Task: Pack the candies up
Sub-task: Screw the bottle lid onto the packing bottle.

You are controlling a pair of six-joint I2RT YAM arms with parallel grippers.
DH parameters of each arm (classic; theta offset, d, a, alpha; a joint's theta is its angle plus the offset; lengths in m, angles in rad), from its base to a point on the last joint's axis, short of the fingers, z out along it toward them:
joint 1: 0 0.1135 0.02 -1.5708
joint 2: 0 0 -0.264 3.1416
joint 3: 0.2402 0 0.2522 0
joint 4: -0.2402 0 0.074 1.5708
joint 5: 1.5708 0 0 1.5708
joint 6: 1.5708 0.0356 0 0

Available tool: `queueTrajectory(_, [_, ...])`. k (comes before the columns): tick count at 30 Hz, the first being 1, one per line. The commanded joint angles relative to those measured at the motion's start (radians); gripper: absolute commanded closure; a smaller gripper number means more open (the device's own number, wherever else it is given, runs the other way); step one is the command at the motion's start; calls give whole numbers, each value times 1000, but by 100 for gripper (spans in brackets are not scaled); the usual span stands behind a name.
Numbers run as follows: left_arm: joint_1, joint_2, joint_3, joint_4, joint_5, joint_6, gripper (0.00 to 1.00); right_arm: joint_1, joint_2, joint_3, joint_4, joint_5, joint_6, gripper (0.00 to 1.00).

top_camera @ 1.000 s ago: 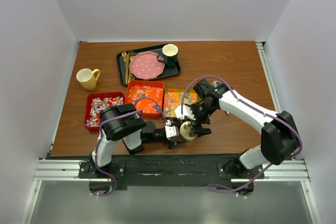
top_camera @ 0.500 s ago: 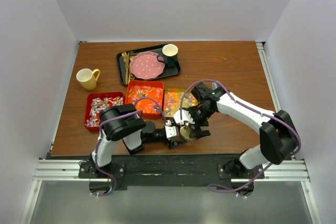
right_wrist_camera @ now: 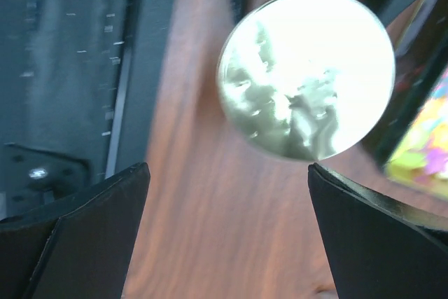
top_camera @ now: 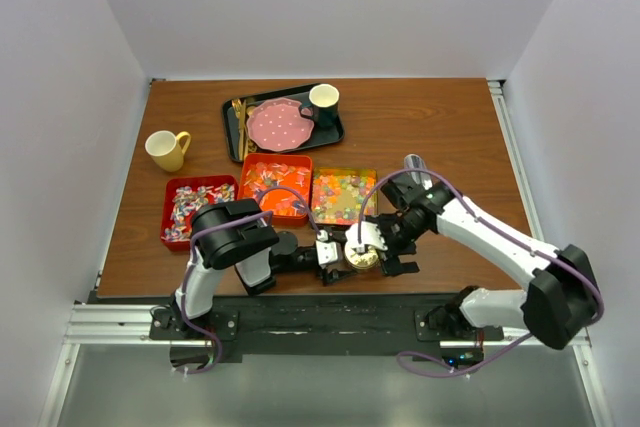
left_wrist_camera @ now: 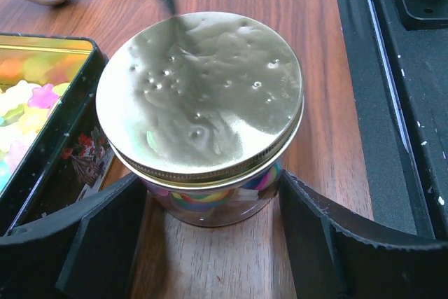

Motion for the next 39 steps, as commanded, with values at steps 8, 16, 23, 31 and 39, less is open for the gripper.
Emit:
queueTrajectory(8, [-8, 106, -51, 177, 10, 105, 100, -68, 76, 157, 92, -123, 210, 1])
queueTrajectory(16, [-8, 97, -53, 167, 16, 102, 100, -26, 216, 254, 14, -178, 53, 1])
queueTrajectory(23, [6, 106, -37, 158, -18, 67, 100, -22, 279, 260, -91, -172, -41, 1])
queueTrajectory(31, [18, 107, -28, 139, -30, 53, 100, -22, 257, 214, -66, -146, -29, 1])
queueTrajectory(39, [28, 114, -19, 127, -43, 41, 100, -21, 171, 110, -64, -100, 14, 1])
